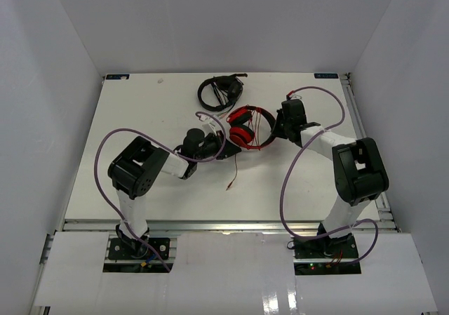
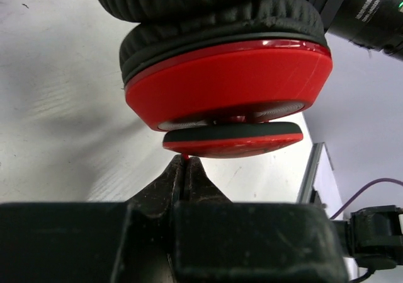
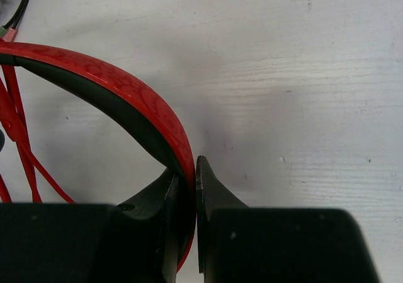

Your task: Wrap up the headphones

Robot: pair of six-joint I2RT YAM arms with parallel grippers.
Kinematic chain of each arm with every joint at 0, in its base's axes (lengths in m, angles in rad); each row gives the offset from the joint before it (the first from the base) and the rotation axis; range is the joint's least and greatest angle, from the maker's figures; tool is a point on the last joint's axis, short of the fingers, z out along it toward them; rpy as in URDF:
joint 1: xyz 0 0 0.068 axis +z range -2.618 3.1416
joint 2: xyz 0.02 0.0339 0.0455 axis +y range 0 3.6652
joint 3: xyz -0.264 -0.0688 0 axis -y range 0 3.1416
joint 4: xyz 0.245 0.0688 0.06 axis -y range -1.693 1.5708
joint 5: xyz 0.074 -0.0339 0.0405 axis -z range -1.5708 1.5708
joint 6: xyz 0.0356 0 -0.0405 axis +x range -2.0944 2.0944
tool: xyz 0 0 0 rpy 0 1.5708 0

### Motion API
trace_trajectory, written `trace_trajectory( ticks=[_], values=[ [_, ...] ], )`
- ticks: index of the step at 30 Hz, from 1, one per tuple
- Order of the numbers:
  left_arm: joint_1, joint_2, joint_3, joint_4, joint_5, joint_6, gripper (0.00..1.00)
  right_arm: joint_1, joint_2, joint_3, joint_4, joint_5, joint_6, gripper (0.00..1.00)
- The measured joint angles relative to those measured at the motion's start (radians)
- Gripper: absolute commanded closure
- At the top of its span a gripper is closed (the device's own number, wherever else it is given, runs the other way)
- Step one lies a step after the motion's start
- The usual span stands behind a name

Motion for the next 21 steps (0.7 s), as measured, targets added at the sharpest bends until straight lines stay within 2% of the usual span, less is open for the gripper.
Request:
trace_trajectory(
  ticks=[9, 15, 19, 21],
  values=[
    [-0.026, 0.035, 0.032, -0.101, 0.043, 0.019, 0.66, -0.007, 0.039, 0.021, 0.013, 0.108, 0.013, 0.92],
    [-0.043, -0.001, 0.025, -0.202, 0.088, 0.053, 0.63, -0.015, 0.043, 0.025, 0.031, 0.178, 0.014, 0.92],
    [-0.044, -0.076, 0.007, -0.272, 0.098, 0.085, 0.63, -0.004, 0.043, 0.025, 0.033, 0.205, -0.003, 0.84],
    [-0.044, -0.137, -0.003, -0.315, 0.096, 0.108, 0.62, 0.0, 0.043, 0.025, 0.041, 0.213, -0.014, 0.77]
  ],
)
